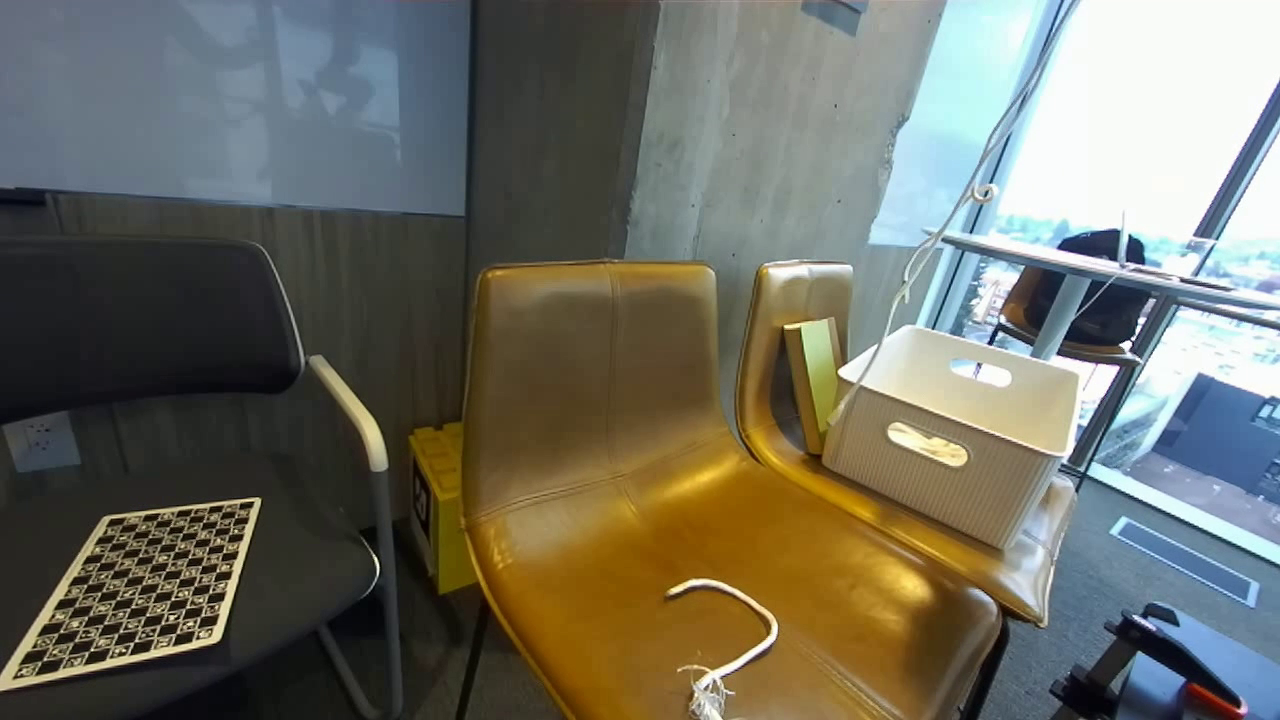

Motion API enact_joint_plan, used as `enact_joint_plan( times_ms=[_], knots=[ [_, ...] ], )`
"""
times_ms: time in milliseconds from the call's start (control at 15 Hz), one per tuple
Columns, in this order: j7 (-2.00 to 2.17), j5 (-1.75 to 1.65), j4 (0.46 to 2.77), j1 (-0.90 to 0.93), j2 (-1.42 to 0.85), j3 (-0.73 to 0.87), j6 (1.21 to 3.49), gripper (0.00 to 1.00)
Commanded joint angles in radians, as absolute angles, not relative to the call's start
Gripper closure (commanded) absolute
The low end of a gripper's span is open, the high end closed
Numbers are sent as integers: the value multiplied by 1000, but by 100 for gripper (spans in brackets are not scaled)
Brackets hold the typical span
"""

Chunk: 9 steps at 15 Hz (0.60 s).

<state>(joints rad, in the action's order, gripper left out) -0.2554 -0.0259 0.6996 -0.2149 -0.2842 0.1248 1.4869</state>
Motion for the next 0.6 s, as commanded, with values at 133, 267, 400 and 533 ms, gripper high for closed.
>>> enact_joint_plan(
  times_ms=[133,267,400,533],
  knots=[
    [-257,78,460,-345,-361,126,1387,99],
    [-253,77,396,-360,-371,122,1369,99],
    [-252,64,351,-359,-379,120,1354,99],
    [-251,42,441,-339,-322,119,1407,99]
  ],
)
